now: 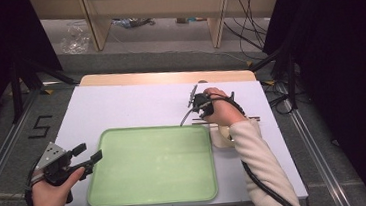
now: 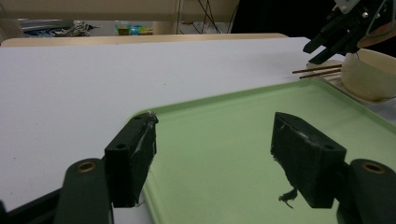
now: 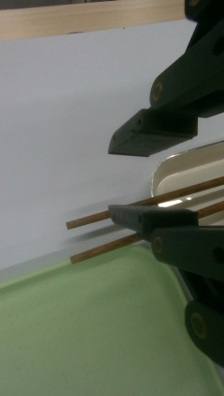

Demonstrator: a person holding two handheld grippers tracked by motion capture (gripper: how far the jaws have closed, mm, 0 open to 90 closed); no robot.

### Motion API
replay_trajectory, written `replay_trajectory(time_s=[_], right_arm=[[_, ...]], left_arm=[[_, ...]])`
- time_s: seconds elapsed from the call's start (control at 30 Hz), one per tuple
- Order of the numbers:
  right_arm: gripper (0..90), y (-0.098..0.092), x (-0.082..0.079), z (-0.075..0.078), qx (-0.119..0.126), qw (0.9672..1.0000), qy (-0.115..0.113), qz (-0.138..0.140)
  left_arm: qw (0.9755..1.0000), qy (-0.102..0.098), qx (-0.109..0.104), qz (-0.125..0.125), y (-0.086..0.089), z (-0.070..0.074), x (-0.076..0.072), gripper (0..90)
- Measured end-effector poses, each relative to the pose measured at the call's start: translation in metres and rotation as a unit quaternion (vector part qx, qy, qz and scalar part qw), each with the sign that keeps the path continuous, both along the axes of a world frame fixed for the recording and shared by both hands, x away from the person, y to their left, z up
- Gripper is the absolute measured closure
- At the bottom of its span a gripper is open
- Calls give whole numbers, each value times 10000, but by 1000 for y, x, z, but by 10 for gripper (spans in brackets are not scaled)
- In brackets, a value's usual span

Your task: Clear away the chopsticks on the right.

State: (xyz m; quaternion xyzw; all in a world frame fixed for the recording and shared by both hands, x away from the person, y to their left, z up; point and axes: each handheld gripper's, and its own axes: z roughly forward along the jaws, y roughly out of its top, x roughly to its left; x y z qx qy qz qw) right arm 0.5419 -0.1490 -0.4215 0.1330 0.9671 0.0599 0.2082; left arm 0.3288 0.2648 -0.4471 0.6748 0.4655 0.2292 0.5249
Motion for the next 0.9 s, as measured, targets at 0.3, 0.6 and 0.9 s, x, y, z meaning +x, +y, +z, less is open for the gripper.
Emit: replay_trajectory(time_s=[0.3, 0.6, 0.9], right_arm=[[697, 14, 3, -7, -634, 9966, 386, 353], [711, 17, 8, -15, -719, 9955, 477, 393], [759, 21, 14, -21, -798, 9941, 623, 385]], left_arm=[[10000, -9, -16, 11, 0, 0, 0, 310], [10000, 7, -19, 16, 0, 0, 0, 310], [10000, 11, -40, 22, 1, 0, 0, 311]])
